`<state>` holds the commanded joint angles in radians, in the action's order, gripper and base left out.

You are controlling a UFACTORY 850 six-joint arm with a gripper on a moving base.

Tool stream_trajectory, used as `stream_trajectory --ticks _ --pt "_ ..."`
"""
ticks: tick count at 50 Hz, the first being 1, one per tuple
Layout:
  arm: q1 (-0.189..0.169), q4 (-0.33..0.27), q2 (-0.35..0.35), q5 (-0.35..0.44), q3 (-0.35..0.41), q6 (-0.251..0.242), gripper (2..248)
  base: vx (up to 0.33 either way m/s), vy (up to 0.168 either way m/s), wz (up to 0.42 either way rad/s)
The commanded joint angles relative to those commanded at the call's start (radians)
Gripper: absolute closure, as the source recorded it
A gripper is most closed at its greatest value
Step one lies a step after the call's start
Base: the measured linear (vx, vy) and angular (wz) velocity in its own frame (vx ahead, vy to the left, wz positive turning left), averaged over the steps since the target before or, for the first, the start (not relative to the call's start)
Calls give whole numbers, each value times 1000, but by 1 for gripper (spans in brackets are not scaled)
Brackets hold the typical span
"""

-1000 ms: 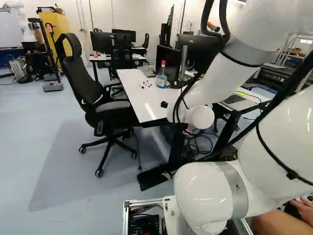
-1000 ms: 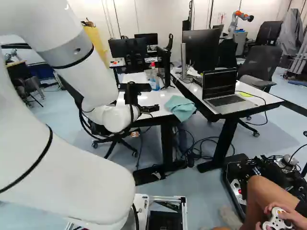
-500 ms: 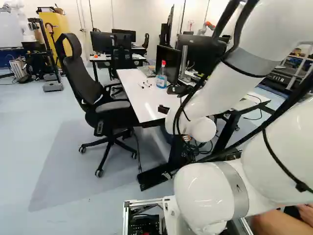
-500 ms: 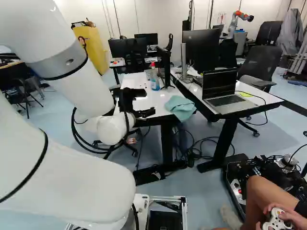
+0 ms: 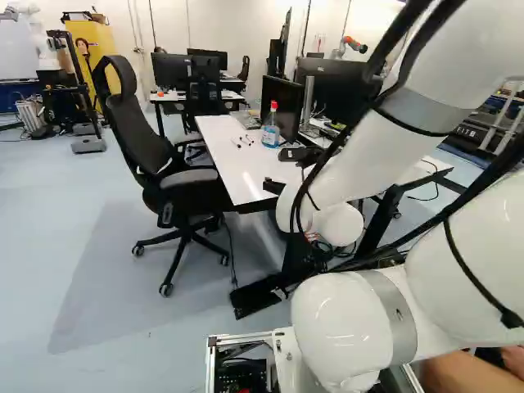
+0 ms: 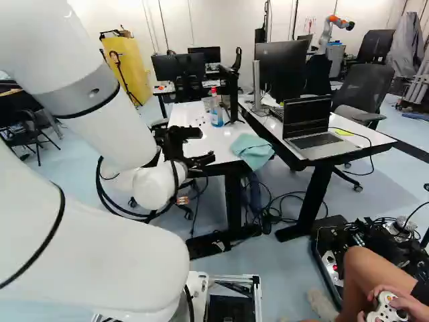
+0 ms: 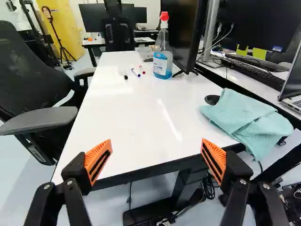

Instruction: Clean the table with the green towel

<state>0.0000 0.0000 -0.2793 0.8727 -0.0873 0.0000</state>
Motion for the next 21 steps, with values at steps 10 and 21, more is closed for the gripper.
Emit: stream_trajectory --ticks 10,21 --pt "0 0 0 0 0 0 3 0 0 0" --pt "0 0 0 0 0 0 3 0 0 0"
